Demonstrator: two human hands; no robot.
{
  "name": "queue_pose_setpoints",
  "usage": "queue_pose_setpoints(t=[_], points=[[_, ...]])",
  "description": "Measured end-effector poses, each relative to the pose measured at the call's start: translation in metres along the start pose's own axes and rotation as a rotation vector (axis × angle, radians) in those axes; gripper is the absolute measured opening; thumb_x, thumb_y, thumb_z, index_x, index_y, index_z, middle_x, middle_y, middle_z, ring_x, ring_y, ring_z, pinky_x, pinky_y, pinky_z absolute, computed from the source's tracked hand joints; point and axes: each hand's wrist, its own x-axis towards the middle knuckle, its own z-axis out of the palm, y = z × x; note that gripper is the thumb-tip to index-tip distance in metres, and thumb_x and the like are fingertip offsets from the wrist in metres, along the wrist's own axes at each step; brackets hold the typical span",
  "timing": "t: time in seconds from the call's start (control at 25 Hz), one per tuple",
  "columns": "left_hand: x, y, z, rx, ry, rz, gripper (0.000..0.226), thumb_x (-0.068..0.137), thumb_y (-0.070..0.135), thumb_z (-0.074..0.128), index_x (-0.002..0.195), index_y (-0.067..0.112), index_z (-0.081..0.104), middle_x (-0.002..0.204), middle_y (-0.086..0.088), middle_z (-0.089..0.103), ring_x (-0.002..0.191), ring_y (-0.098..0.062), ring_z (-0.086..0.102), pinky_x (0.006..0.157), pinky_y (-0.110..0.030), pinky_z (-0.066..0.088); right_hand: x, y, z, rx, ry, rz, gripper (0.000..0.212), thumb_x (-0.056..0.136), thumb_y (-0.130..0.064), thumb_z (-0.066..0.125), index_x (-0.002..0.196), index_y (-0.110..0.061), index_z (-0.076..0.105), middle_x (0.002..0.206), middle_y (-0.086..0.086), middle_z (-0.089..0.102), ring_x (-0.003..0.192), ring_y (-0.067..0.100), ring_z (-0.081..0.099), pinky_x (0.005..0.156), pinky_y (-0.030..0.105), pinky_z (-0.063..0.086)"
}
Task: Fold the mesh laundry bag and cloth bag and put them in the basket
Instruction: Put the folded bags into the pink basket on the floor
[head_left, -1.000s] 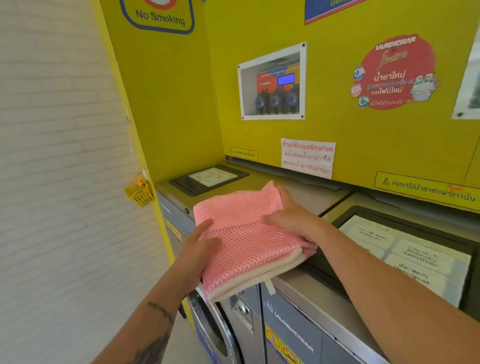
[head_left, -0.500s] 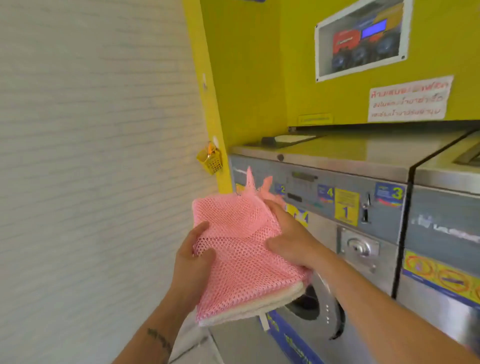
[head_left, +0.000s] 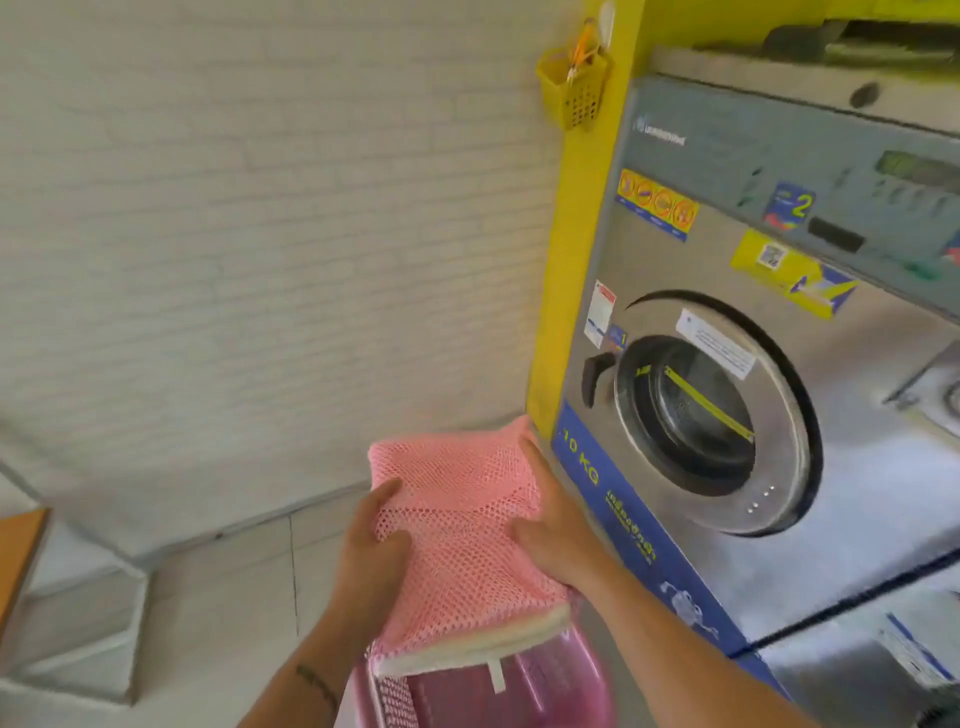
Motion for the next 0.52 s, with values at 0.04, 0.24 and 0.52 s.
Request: queue_pose_setpoints(t=[0.04,0.24,0.52], points=[[0.009,-0.021,0.001,0.011,0.002,-0.054,0.056,0.091,-0.008,0.047,0.127,0.034,0.057,0.110,0.002,0.062,0.075,-0.038,0.062,0.072,-0.064,0.054,0.008,0.021,0.012,-0.022,-0.025,0.038,0.093,0.081,0.006,0.058,0.154,-0.037,0.020,0.144,-0.021,0.029,0.129,-0.003,0.031,0.090,0.006,0.029],[0.062,-0.133,0.025,0.119,0.020,-0.271,0.049,0.091,-0.001,0.054,0.120,0.037,0.061,0.115,0.012,0.053,0.082,-0.010,0.067,0.072,-0.043,0.062,0.053,0.151,0.072,-0.085,-0.144,0.240,0.065,0.079,0.006,0.057,0.134,-0.027,0.053,0.147,-0.003,0.045,0.091,-0.011,0.058,0.087,0.023,0.047],[0.123,-0.363,0.053,0.161,-0.057,-0.588,0.057,0.089,-0.005,0.052,0.123,0.039,0.059,0.133,0.006,0.053,0.087,-0.034,0.062,0.082,-0.067,0.053,0.085,0.359,0.189,-0.152,-0.352,0.503,0.067,0.086,0.007,0.053,0.142,-0.029,0.045,0.151,-0.002,0.038,0.079,-0.001,0.057,0.066,0.021,0.057]])
